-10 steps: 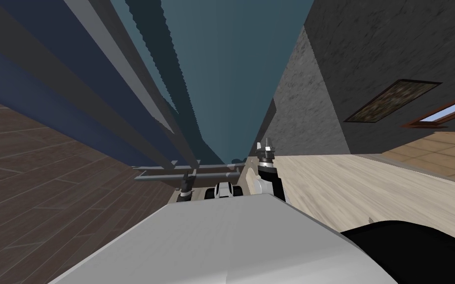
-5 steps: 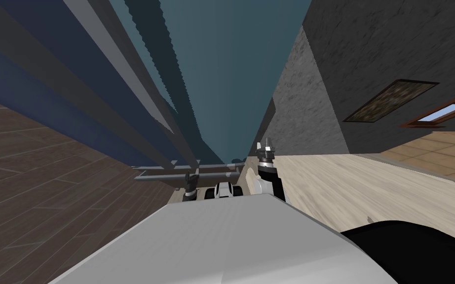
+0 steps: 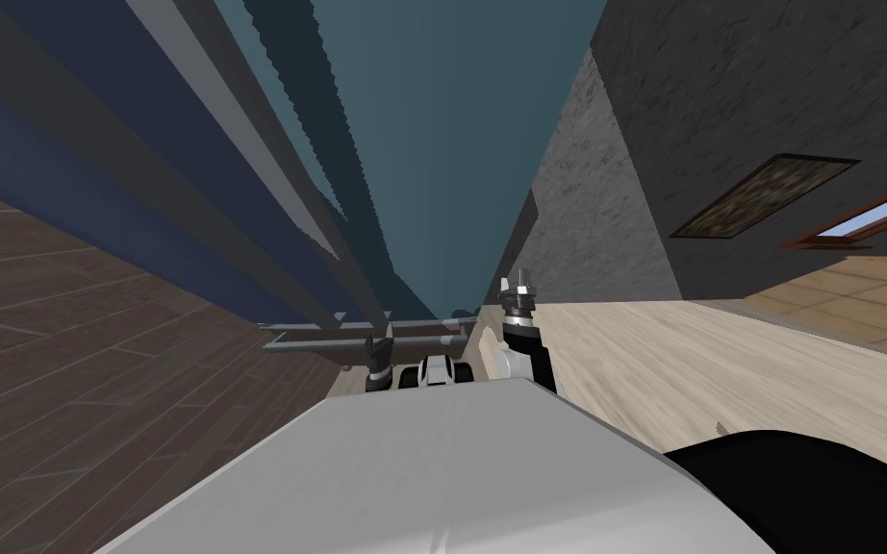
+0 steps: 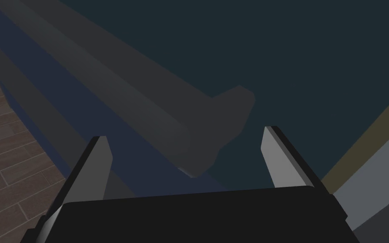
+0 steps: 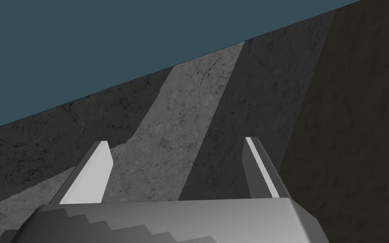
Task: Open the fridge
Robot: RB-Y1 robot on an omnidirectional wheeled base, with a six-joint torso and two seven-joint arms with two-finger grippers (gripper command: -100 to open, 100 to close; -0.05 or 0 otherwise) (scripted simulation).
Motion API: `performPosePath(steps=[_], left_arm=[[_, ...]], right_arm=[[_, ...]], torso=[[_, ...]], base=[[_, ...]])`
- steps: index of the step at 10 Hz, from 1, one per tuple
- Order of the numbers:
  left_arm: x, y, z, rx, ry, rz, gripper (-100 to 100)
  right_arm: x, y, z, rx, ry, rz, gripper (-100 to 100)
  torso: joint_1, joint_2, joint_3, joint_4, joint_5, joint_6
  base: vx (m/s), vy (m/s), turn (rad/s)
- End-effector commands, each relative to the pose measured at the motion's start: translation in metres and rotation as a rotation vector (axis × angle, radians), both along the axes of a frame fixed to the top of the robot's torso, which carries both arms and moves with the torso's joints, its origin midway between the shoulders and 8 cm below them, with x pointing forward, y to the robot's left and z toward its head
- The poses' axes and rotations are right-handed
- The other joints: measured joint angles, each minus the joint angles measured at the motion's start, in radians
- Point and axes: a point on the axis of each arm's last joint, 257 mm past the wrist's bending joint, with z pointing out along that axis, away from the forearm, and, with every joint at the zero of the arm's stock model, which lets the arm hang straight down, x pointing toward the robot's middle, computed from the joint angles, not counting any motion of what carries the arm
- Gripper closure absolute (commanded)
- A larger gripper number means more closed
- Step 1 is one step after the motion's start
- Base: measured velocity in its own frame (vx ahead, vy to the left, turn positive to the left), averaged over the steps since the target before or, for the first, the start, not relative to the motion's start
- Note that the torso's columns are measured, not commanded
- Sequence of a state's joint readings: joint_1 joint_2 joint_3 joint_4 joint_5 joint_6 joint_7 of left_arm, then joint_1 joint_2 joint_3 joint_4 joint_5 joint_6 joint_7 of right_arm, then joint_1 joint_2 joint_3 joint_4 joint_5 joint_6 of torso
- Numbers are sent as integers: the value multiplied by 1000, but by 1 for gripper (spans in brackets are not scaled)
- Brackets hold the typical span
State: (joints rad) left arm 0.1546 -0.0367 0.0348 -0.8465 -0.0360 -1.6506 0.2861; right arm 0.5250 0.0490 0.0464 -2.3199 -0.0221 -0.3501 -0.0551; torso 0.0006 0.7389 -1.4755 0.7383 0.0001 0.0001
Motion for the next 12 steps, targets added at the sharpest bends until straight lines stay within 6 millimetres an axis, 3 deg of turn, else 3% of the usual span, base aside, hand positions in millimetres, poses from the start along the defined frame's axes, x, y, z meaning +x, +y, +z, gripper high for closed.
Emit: performPosePath(steps=[1, 6, 7, 8, 12], left_arm=[[18, -3, 8, 0, 2, -4, -100], [55, -9, 24, 0, 2, -13, -100], [48, -8, 19, 0, 8, -11, -100], [37, -6, 16, 0, 2, -8, 100], [5, -1, 3, 0, 2, -1, 100]], right_arm=[[0, 0, 0, 0, 0, 0, 0], [0, 0, 0, 0, 0, 0, 0], [0, 0, 0, 0, 0, 0, 0], [0, 0, 0, 0, 0, 0, 0], [0, 0, 0, 0, 0, 0, 0]], torso=[[0, 1, 1, 0, 0, 0], [-1, -1, -1, 0, 0, 0], [-1, -1, -1, 2, -1, 1], [-1, -2, -1, 1, -1, 0], [1, -1, 0, 0, 0, 0]], base=[[-47, 10, 12], [-43, 6, 17], [-27, 4, -1], [30, -9, -57], [57, -10, -18]])
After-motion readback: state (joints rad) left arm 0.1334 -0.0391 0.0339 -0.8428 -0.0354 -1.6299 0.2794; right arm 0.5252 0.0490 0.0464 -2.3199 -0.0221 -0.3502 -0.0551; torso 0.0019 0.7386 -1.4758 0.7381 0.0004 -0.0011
